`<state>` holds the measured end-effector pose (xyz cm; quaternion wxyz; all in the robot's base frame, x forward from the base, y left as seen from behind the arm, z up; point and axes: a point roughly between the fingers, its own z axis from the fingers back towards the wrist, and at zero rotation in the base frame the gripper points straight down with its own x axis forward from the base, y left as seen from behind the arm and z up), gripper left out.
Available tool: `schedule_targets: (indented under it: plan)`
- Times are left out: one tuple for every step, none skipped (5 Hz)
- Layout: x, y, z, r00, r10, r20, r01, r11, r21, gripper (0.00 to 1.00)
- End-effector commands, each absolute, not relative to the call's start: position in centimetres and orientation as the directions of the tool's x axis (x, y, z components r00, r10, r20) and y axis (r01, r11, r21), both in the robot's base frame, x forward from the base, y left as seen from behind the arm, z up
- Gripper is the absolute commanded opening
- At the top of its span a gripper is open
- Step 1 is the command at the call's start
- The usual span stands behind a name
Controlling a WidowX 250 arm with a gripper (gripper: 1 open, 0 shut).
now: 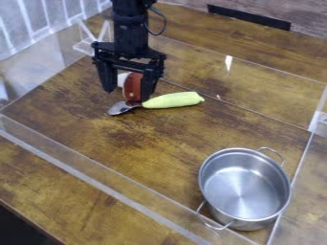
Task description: Put the mushroom in the silver pot
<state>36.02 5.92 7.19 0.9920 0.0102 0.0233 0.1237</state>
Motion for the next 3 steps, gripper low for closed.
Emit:
schedule_targets:
  plan:
    - [36.8, 6.8, 10.7, 0.962, 0.265, 0.067, -0.266, 0.964, 0.013, 0.00]
    - [36.7, 6.5, 11.4, 0.961, 0.265, 0.073, -0.266, 0.964, 0.010, 0.00]
    - [36.3, 4.6, 15.2, 0.959, 0.255, 0.120, -0.257, 0.966, -0.001, 0.00]
